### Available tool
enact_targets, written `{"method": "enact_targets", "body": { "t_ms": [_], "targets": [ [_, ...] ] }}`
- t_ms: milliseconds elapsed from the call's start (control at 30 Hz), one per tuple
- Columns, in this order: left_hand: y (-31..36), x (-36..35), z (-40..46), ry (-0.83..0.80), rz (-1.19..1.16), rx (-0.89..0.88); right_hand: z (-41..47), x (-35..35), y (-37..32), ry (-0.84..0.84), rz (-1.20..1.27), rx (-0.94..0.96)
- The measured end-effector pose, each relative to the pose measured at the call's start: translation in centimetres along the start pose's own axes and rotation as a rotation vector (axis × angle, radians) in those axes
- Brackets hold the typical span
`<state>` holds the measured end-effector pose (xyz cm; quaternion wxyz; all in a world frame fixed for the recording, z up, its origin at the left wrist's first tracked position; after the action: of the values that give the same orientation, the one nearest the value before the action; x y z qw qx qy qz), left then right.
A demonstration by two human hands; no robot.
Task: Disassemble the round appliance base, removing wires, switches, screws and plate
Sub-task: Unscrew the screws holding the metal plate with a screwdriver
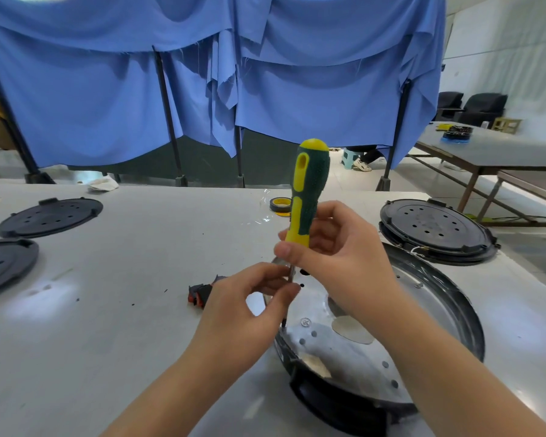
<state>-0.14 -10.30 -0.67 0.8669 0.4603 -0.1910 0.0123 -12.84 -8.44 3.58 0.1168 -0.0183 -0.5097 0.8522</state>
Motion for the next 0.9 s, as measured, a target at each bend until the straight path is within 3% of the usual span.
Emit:
{"method": "enact_targets", "body": {
  "t_ms": [100, 200, 400, 567, 767, 900],
  "targets": [
    [0.3, -0.4, 0.0, -0.064, -0.025, -0.017, -0.1, -0.8, 0.2, -0.092, 0.083, -0.033],
    [-0.3, 0.0, 0.2, -0.029, -0.004, 0.017, -0.4, -1.7, 0.0, -0.167, 0.054, -0.032],
    [-1.2, 0.9, 0.4, 0.055, 0.02, 0.064, 0.0, -0.6, -0.3, -0.043, 0.022, 0.01],
    [-0.2, -0.2, 0.1, -0.059, 0.019, -0.001, -0.3, -1.2, -0.1, -0.132, 0.052, -0.032],
    [-0.6, 0.7, 0.3, 0.03, 0.037, 0.038, -0.2, -0.9, -0.6, -0.065, -0.028, 0.01],
    [-0.2, 0.3, 0.2, -0.023, 0.06, -0.007, -0.2, -0.8, -0.4, -0.079, 0.011, 0.02]
  ]
}}
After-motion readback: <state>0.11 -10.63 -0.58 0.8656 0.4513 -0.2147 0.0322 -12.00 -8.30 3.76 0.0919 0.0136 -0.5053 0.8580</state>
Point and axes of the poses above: each hand's wrist, its own z-axis towards the middle knuckle, its own x-axis out of the back of the hand, y = z × x, the point moved 10 cm from there along z, towards the middle knuckle, and after that the axes turned 1 degree about x, right-handed, at the moved point
